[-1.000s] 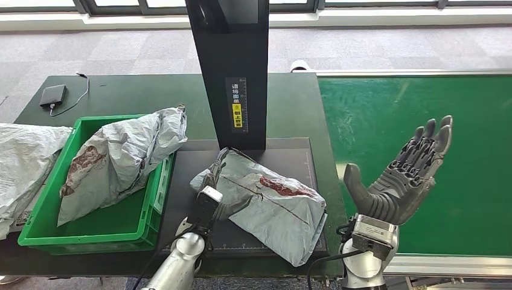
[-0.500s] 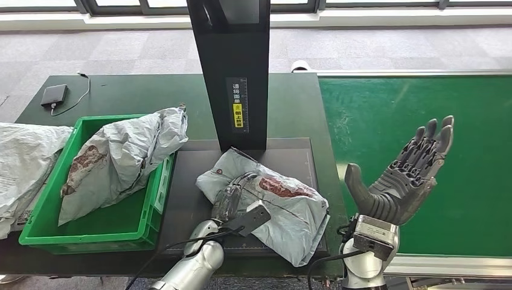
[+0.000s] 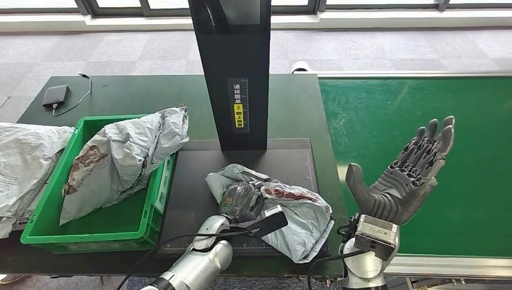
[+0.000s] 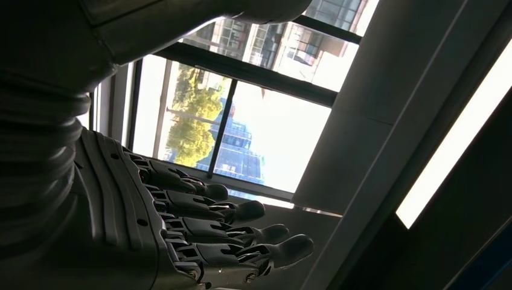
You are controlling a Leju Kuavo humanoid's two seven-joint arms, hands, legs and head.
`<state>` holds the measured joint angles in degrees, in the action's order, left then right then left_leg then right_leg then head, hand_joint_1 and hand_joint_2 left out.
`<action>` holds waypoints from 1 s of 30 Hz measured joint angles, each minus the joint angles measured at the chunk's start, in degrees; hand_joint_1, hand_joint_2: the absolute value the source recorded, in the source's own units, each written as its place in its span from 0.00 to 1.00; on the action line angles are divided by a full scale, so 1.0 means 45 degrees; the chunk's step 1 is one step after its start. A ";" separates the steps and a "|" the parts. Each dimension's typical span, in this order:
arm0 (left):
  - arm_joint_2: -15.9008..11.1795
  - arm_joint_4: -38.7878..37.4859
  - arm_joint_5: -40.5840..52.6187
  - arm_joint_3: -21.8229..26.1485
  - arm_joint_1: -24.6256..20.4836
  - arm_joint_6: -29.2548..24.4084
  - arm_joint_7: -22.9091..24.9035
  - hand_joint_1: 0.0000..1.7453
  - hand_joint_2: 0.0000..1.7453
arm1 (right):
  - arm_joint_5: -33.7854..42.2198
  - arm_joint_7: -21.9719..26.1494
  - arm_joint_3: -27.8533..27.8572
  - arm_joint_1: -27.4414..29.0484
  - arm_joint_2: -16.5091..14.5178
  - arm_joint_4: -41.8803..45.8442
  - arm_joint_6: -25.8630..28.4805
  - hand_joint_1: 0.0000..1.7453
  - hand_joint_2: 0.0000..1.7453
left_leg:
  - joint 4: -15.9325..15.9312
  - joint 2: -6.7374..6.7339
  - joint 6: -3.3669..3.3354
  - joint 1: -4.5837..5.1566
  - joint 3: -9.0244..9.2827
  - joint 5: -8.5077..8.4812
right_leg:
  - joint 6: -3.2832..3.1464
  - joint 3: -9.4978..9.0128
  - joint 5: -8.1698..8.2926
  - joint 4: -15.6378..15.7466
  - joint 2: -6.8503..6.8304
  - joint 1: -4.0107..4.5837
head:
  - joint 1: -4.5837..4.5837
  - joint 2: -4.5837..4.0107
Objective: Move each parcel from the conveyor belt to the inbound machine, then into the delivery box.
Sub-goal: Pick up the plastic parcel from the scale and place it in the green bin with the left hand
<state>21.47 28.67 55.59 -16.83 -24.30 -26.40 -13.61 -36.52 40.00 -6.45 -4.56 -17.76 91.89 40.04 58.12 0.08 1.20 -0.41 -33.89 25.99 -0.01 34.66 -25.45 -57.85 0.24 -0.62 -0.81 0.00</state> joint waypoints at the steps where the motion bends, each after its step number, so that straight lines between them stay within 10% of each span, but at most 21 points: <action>1: 0.0011 -0.0027 0.0062 0.0000 -0.0010 0.0005 0.0045 1.00 1.00 | 0.0001 0.0000 0.0000 0.0000 0.0000 -0.0004 0.0000 0.00 1.00 | 0.0000 0.0000 0.0000 0.0000 0.0002 0.0000 | 0.0000 -0.0002 0.0000 0.0000 0.0000 0.0000 | 0.0000 -0.0001; 11: -0.0003 0.0398 0.1903 0.0145 0.0334 -0.1881 0.1104 1.00 1.00 | 0.0035 0.0001 0.0000 -0.0017 0.0000 -0.0194 -0.0004 0.00 1.00 | -0.0002 -0.0007 0.0002 -0.0002 0.0005 -0.0001 | -0.0004 0.0001 0.0003 -0.0001 0.0011 0.0003 | -0.0001 0.0000; 30: -0.0646 1.3664 0.3526 0.3073 0.3359 -0.3071 -0.0130 1.00 1.00 | -0.0002 0.0000 0.0050 -0.0006 0.0002 -0.0194 0.0000 0.00 1.00 | -0.0005 -0.0009 0.0003 -0.0010 -0.0037 -0.0002 | -0.0012 0.0039 -0.0009 -0.0001 0.0009 0.0012 | 0.0004 0.0000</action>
<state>18.56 90.16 71.46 -3.00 -9.18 -40.22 -14.20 -36.53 40.00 -6.22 -4.59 -17.75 91.01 40.04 58.10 0.05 1.21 -0.46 -34.06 25.98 -0.06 34.84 -25.49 -57.86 0.28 -0.57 -0.79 0.00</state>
